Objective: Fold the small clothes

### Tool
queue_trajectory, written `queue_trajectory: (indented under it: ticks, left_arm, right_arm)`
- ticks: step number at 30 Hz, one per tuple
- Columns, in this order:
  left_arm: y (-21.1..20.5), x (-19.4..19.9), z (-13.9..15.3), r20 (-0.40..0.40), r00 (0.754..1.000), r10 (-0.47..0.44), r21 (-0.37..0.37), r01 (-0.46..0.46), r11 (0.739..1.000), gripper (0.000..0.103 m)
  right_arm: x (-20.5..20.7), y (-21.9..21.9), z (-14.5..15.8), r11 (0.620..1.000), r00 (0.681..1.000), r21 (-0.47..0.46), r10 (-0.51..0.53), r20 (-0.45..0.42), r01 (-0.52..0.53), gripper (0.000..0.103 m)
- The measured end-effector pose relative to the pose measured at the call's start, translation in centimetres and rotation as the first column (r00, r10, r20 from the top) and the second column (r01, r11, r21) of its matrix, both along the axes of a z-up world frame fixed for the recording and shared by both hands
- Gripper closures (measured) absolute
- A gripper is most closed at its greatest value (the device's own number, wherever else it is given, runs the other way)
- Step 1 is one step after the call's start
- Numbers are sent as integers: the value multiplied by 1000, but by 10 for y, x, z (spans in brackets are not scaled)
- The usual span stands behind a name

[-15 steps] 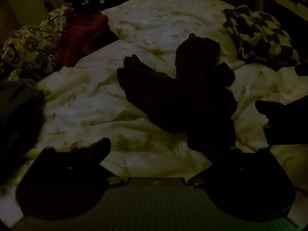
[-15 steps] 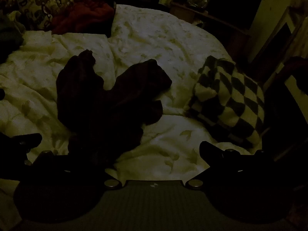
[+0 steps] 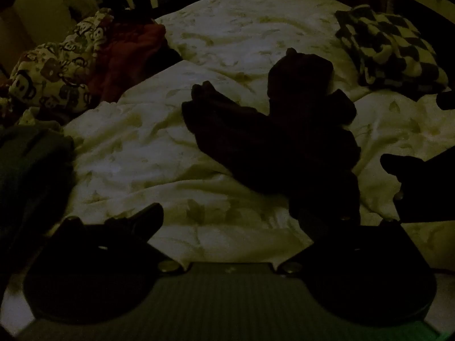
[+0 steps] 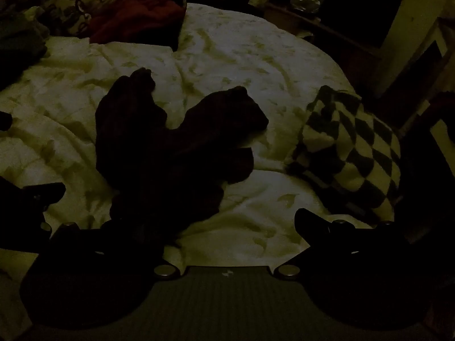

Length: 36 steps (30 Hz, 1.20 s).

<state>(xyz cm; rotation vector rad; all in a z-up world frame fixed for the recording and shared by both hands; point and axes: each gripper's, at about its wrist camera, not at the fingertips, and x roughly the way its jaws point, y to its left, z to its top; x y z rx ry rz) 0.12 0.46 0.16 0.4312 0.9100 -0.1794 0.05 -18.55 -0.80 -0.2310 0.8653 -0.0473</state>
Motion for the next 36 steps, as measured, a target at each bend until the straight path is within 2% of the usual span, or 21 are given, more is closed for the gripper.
queue_trajectory:
  ticks: [36]
  left_arm:
    - [-7,-4,-8,4,1000,15,15,-15,1000,0]
  right_arm:
    - [1,-4,1,999,1000,21,27,-3,-27,0]
